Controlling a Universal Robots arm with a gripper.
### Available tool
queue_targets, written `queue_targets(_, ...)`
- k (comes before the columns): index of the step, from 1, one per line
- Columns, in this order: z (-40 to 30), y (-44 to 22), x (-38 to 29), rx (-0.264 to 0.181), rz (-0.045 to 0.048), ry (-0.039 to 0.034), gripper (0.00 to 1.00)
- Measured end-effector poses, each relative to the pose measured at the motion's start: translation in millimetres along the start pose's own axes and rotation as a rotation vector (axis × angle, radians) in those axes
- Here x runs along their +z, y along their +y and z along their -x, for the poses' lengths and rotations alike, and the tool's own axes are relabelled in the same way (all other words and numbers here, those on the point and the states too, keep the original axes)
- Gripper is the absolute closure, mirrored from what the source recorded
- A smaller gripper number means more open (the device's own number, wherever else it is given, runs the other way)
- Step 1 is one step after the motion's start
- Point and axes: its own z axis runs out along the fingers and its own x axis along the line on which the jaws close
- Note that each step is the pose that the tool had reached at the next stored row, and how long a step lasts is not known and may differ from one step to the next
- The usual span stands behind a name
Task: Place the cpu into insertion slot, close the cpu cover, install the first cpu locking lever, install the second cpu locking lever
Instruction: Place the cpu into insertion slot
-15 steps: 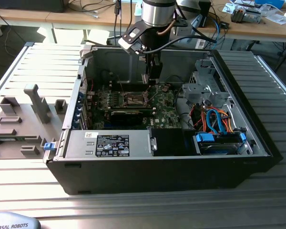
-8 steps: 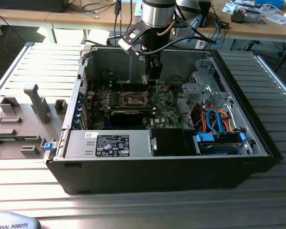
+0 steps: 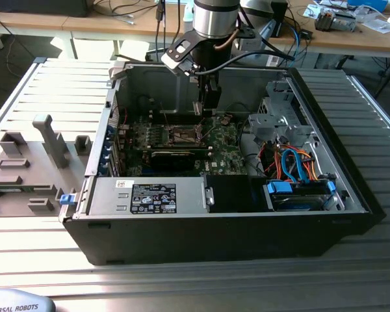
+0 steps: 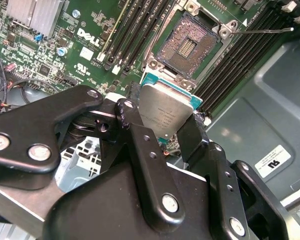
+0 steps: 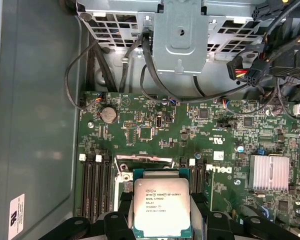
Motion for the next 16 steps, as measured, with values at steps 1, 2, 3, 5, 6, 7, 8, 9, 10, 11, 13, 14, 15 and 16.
queue_targets(1,0.0,0.0,0.3,0.000,0.0001,0.0000,0.46)
queue_targets(2,0.0,0.0,0.5,0.000,0.0001,0.0000,0.46)
queue_targets(3,0.0,0.0,0.6,0.000,0.0000,0.0000,0.46)
queue_targets(5,0.0,0.0,3.5,0.000,0.0001,0.0000,0.46)
queue_targets(6,0.0,0.0,3.6,0.000,0.0000,0.0000,0.46)
queue_targets(7,0.0,-0.1,3.8,0.000,0.0001,0.0000,0.46)
queue_targets(8,0.0,0.0,4.0,0.000,0.0001,0.0000,0.46)
queue_targets(9,0.0,-0.1,4.2,0.000,0.0000,0.0000,0.46)
queue_targets(10,0.0,-0.1,4.4,0.000,0.0000,0.0000,0.46)
queue_targets(11,0.0,-0.1,4.6,0.000,0.0000,0.0000,0.46)
queue_targets(13,0.0,-0.1,5.2,0.000,0.0000,0.0000,0.46)
queue_targets(14,0.0,-0.1,5.7,0.000,0.0001,0.0000,0.46)
queue_targets(15,0.0,-0.1,5.8,0.000,0.0000,0.0000,0.46)
queue_targets(16,0.0,-0.1,6.0,0.000,0.0000,0.0000,0.46)
